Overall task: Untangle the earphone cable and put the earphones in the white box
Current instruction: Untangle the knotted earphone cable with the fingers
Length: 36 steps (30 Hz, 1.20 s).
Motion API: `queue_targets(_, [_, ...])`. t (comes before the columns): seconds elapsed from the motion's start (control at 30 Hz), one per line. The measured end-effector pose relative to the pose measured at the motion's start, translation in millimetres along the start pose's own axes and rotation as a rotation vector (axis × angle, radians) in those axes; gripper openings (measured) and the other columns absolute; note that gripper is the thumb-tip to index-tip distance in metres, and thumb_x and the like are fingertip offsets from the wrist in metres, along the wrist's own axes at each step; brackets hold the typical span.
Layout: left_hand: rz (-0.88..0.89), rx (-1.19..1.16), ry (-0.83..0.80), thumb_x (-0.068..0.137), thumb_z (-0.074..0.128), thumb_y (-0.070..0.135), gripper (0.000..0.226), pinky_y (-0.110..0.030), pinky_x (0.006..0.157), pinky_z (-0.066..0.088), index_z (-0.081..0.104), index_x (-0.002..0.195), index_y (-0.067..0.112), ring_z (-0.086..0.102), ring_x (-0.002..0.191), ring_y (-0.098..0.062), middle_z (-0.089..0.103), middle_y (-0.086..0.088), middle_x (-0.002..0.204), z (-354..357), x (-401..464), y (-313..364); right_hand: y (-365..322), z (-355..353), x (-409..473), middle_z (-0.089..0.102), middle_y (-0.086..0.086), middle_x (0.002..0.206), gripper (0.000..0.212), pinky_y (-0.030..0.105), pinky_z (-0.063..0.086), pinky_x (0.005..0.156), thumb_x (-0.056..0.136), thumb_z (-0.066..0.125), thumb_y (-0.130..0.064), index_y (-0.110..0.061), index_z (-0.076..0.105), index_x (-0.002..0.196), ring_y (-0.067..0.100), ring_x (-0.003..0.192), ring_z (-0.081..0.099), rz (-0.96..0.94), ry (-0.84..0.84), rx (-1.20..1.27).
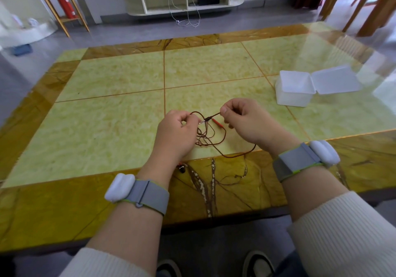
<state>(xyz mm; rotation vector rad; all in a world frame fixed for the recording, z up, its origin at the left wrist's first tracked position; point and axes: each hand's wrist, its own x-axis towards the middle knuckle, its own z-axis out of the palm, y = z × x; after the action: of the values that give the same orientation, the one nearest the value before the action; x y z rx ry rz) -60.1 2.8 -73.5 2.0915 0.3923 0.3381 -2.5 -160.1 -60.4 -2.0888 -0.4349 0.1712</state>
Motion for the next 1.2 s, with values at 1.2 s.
queue_targets(1.2, [-0.182,-0.518,-0.085,0.101,0.046,0.017,0.016,-0.024,0.049,0.047,0.053,0.115,0.014,0.067,0.059,-0.017,0.073,-0.008,0.096,-0.7,-0.3,7.8,7.9,11.1,3.7,0.072,-0.001,0.077,0.012,0.044,0.057,0.078,0.091,0.062,-0.023,-0.030,0.070,0.085,0.022,0.075,0.068,-0.067,-0.108,-0.117])
